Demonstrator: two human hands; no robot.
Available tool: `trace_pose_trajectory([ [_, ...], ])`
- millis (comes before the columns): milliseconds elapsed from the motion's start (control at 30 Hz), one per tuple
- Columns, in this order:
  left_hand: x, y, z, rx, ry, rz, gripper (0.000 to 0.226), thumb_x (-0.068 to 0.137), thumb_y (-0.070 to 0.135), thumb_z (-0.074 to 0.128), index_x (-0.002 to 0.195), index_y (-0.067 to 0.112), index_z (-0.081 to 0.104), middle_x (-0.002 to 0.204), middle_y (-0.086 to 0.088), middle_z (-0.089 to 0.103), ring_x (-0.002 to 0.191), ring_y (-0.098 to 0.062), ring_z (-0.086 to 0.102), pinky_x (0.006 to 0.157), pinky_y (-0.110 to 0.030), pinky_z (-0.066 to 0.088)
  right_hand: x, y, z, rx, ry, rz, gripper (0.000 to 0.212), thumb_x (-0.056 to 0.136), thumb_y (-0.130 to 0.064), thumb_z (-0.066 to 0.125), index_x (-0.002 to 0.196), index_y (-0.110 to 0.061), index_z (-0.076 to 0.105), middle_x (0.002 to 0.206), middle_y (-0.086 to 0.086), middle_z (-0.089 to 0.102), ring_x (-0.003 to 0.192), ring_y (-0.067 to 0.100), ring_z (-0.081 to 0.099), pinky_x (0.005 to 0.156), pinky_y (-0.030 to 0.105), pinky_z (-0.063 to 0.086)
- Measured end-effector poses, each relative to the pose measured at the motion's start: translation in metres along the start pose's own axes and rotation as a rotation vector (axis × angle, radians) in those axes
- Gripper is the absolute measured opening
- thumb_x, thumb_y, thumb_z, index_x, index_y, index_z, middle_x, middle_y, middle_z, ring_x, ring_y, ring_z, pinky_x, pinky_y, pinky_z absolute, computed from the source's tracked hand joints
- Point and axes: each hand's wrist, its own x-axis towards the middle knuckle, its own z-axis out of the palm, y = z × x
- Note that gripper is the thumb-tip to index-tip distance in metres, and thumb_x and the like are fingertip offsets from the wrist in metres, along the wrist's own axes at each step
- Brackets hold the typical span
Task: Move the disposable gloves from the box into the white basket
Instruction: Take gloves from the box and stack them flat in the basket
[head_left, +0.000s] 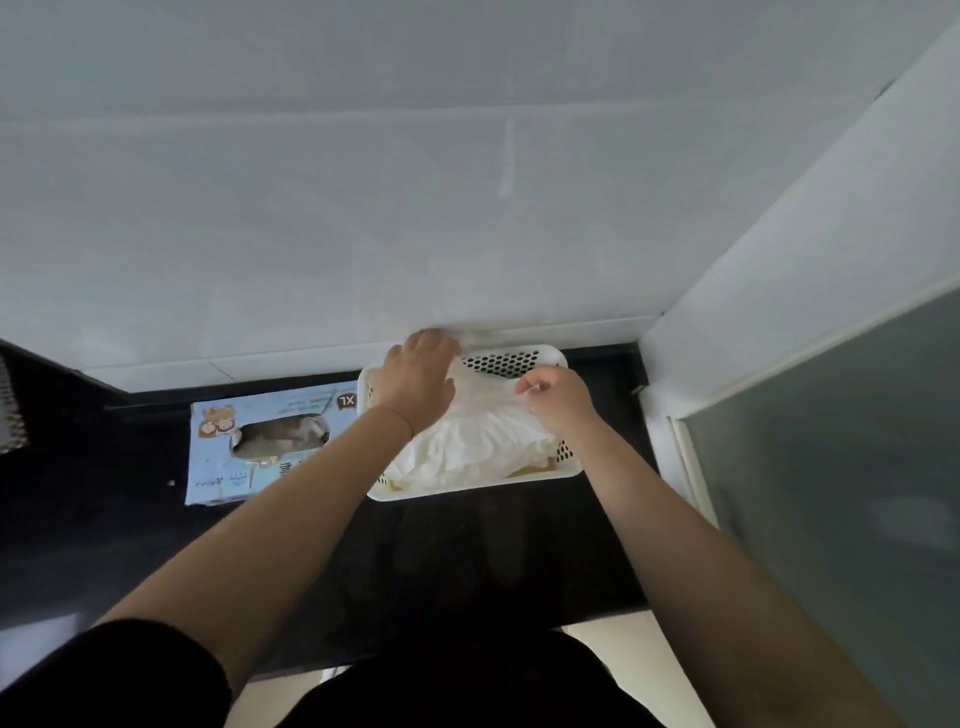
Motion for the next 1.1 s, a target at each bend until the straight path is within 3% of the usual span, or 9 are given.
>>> trace_pose_trajectory([
  [100,-0.016,0.013,0.016,0.033,0.028,0.139,0.037,0.091,0.028,0.058,0.125,0.014,0.059,0.130,-0.010,0.054,0.123,-0.033,0.049,0.103,-0.044,0.036,0.007,0.005,0.002,-0.092,-0.011,-0.031,0.037,0.092,0.002,0.041,0.106,-0.016,0.070,0.121,0.002,0.060,0.086,0.014,0.057,0.053,0.015,0.037],
  [200,-0.025,0.016,0.034,0.099,-0.187,0.170,0.056,0.095,0.051,0.047,0.144,0.023,0.042,0.158,-0.005,0.028,0.148,-0.027,0.019,0.119,-0.045,0.013,0.006,0.007,0.003,-0.220,-0.055,-0.070,0.041,0.093,0.002,0.046,0.127,-0.014,0.062,0.134,0.004,0.056,0.112,0.021,0.057,0.082,0.026,0.049],
  [267,-0.028,0.013,0.041,0.134,-0.270,0.134,0.070,0.093,0.064,0.042,0.152,0.028,0.027,0.164,-0.001,0.011,0.151,-0.023,0.002,0.122,-0.047,0.003,0.005,0.009,0.003,-0.344,-0.075,-0.106,0.043,0.094,0.004,0.045,0.133,-0.009,0.056,0.138,0.008,0.051,0.117,0.024,0.055,0.090,0.030,0.046],
  [433,-0.035,0.000,0.047,0.162,-0.323,0.060,0.094,0.079,0.080,0.046,0.155,0.036,0.011,0.165,0.002,0.001,0.151,-0.022,-0.006,0.121,-0.051,-0.002,0.003,0.013,0.007,-0.662,-0.071,-0.215,0.030,0.094,0.005,0.044,0.120,-0.002,0.056,0.142,0.016,0.039,0.079,0.020,0.051,0.071,0.029,0.042],
  [500,-0.037,-0.005,0.049,0.179,-0.328,0.044,0.100,0.075,0.082,0.048,0.155,0.037,0.008,0.164,0.003,-0.001,0.151,-0.021,-0.007,0.121,-0.051,-0.004,0.003,0.012,0.009,-0.735,-0.074,-0.233,0.026,0.094,0.006,0.044,0.115,-0.001,0.058,0.139,0.016,0.039,0.075,0.020,0.049,0.070,0.030,0.043],
  [633,-0.038,-0.011,0.053,0.230,-0.361,0.026,0.107,0.072,0.083,0.051,0.154,0.039,-0.001,0.164,0.004,-0.008,0.151,-0.023,-0.011,0.119,-0.053,-0.008,0.002,0.012,0.014,-0.855,-0.087,-0.265,0.027,0.093,0.006,0.046,0.118,0.001,0.056,0.145,0.019,0.032,0.092,0.025,0.060,0.072,0.030,0.043],
  [833,-0.035,-0.013,0.062,0.272,-0.381,0.015,0.110,0.071,0.085,0.050,0.153,0.040,-0.008,0.163,0.005,-0.012,0.150,-0.025,-0.010,0.119,-0.057,-0.004,0.002,0.025,0.026,-1.037,0.004,-0.369,0.039,0.095,-0.004,0.052,0.133,0.005,0.045,0.143,0.022,0.031,0.109,0.022,0.054,0.088,0.029,0.048],
  [967,-0.034,-0.013,0.062,0.250,-0.392,0.005,0.113,0.068,0.086,0.052,0.153,0.041,-0.006,0.163,0.004,-0.011,0.150,-0.027,-0.008,0.119,-0.058,0.000,0.000,0.019,0.023,-1.019,0.014,-0.355,0.034,0.095,-0.007,0.054,0.127,0.001,0.051,0.140,0.020,0.033,0.105,0.021,0.054,0.084,0.028,0.048],
  [1100,-0.038,-0.010,0.050,0.181,-0.376,0.011,0.112,0.066,0.090,0.047,0.153,0.042,-0.004,0.164,0.005,-0.009,0.150,-0.029,-0.008,0.118,-0.059,-0.004,-0.005,-0.004,0.015,-0.921,0.024,-0.292,0.032,0.090,-0.008,0.053,0.122,-0.011,0.053,0.137,0.016,0.033,0.104,0.025,0.053,0.071,0.030,0.039],
])
